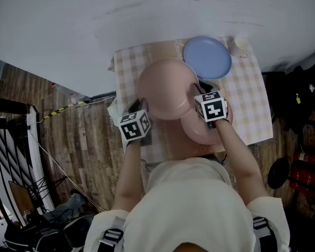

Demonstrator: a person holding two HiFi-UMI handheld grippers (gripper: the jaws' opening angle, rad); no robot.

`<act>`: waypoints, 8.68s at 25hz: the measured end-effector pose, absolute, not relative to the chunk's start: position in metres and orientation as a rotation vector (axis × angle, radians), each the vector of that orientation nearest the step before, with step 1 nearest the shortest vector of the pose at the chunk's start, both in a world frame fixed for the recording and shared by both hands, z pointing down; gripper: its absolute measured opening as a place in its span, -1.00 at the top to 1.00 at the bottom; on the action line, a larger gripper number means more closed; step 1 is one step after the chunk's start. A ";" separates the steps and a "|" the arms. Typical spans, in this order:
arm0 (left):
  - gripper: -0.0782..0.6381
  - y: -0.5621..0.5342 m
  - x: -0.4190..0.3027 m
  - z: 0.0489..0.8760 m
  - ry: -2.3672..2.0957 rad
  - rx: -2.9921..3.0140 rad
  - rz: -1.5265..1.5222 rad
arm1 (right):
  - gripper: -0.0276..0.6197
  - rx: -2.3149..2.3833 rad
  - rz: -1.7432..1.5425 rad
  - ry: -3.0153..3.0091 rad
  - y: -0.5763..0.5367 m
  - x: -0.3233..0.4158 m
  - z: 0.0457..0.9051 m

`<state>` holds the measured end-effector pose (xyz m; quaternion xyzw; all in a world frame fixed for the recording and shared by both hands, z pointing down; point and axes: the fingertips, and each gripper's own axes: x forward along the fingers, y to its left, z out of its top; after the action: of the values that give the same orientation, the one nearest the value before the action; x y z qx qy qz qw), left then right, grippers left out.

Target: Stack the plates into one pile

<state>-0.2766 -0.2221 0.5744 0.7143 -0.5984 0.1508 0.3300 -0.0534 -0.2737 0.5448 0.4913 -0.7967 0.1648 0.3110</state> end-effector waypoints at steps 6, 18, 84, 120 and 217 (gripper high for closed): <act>0.61 -0.209 -0.256 0.570 -1.550 1.889 0.394 | 0.73 1.321 0.437 -2.103 -0.257 -0.033 0.540; 0.61 -0.185 -0.209 0.566 -1.494 1.944 0.437 | 0.73 1.385 0.473 -2.070 -0.221 0.017 0.539; 0.57 -0.148 -0.105 0.610 -1.256 2.081 0.779 | 0.73 1.545 0.687 -1.834 -0.140 0.130 0.608; 0.61 -0.186 -0.136 0.578 -1.223 2.167 0.601 | 0.78 1.654 0.566 -1.853 -0.191 0.089 0.573; 0.64 -0.413 -0.070 0.613 -1.569 1.884 0.608 | 0.68 1.317 0.551 -2.141 -0.437 0.157 0.602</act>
<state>-0.0698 -0.4134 0.6129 0.7109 -0.5918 0.2293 0.3029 0.1571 -0.4375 0.6016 0.4912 -0.7987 0.2054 0.2802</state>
